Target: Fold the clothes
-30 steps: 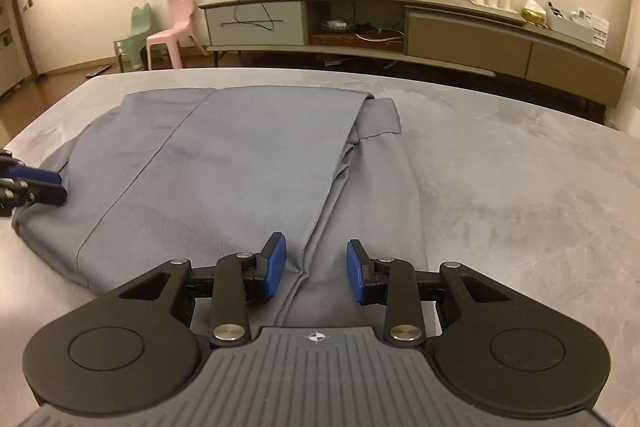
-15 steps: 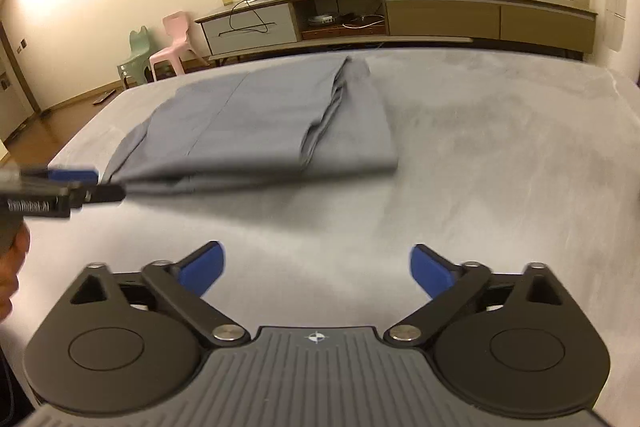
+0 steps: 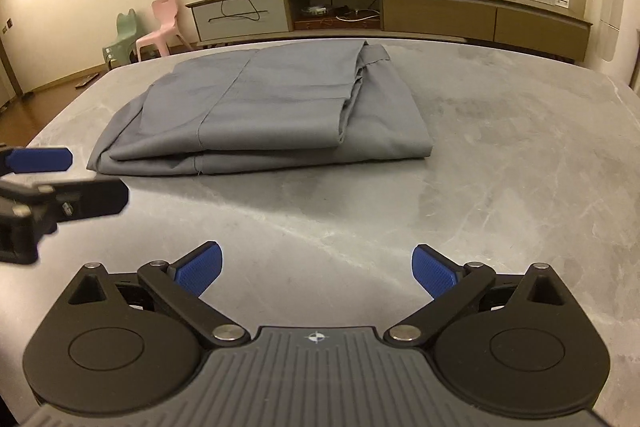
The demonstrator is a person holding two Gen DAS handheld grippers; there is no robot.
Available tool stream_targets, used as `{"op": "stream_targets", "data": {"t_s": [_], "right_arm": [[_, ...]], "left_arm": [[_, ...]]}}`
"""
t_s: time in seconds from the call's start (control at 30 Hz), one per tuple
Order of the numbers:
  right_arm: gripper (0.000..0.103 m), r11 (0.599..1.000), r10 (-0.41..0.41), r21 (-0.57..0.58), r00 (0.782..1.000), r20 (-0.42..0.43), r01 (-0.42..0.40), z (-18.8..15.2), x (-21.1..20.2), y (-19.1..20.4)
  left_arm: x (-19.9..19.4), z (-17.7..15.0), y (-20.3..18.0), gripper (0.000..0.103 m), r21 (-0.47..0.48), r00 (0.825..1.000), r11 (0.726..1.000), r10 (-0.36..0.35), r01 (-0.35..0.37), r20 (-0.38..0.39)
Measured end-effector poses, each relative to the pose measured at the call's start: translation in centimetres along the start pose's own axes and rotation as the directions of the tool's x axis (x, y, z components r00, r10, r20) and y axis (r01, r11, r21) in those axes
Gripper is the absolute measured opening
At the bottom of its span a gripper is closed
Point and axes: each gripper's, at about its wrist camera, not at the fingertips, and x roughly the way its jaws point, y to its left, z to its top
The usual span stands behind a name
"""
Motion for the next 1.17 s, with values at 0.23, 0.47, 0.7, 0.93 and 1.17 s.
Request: {"op": "stream_targets", "data": {"t_s": [0.23, 0.47, 0.7, 0.93, 1.17], "right_arm": [[0.101, 1.0, -0.007, 0.002, 1.0, 0.002, 0.007, -0.3, -0.1, -0.3], [0.101, 1.0, -0.016, -0.021, 1.0, -0.003, 0.016, -0.4, 0.2, -0.2], [0.101, 0.999, -0.033, -0.039, 0.999, -0.009, 0.033, -0.5, 0.4, -0.3], [0.101, 0.998, -0.038, -0.054, 0.999, -0.005, 0.038, -0.5, 0.3, -0.3], [0.101, 0.997, -0.04, -0.065, 0.999, -0.007, 0.04, -0.5, 0.3, -0.4]], "left_arm": [[0.6, -0.4, -1.0, 0.103, -0.02, 0.999, 0.999, -0.032, 0.032, -0.014], [0.2, -0.4, -1.3, 0.103, -0.036, 1.0, 0.999, -0.027, 0.027, 0.01], [-0.1, -0.4, -1.1, 0.103, -0.043, 1.0, 0.999, 0.003, -0.002, 0.011], [-0.2, -0.5, -1.1, 0.103, -0.035, 1.0, 0.999, 0.026, -0.026, 0.004], [-0.2, -0.6, -0.9, 0.103, -0.037, 0.999, 0.998, 0.041, -0.041, 0.001]]}}
